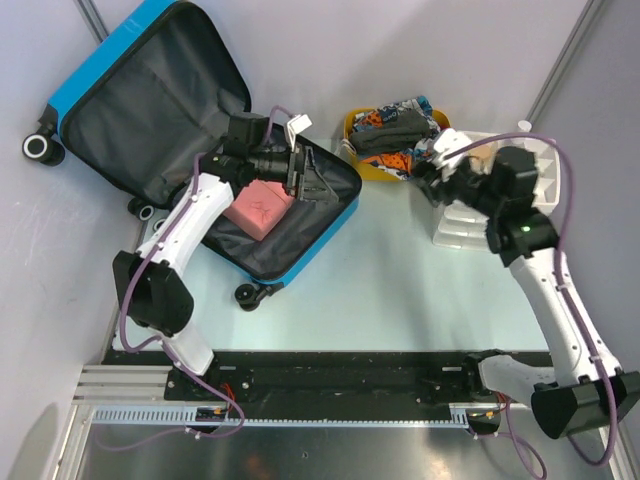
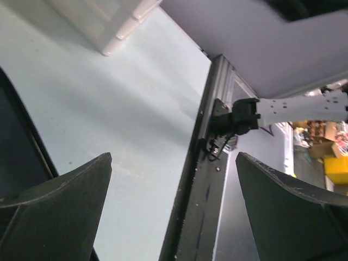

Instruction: Open, take out, and arrange the luggage

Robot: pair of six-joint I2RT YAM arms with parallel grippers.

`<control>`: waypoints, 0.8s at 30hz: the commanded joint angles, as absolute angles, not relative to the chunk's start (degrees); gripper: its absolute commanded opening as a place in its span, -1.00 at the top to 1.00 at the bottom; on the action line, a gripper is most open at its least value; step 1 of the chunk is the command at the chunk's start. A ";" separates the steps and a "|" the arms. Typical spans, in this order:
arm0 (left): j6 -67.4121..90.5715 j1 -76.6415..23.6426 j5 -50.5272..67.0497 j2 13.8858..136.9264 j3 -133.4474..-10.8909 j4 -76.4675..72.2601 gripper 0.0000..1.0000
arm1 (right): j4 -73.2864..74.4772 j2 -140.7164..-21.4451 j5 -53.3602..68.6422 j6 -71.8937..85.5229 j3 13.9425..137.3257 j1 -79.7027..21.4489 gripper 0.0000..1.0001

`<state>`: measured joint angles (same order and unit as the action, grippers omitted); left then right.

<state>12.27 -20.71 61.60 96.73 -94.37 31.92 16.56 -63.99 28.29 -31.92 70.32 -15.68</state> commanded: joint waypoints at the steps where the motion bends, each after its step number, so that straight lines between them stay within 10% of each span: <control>1: 8.61 -20.74 56.87 92.99 -93.17 30.59 -1.00 | 24.23 -61.17 32.51 -29.88 77.69 -4.77 0.61; 24: 7.56 -20.74 54.76 89.12 -88.16 30.59 -0.99 | 29.63 -76.02 25.58 -35.60 81.39 8.00 0.59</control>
<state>8.43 -20.78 55.94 92.55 -88.95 31.35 33.56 -74.30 27.18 -35.20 78.89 7.84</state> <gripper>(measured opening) 0.996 0.540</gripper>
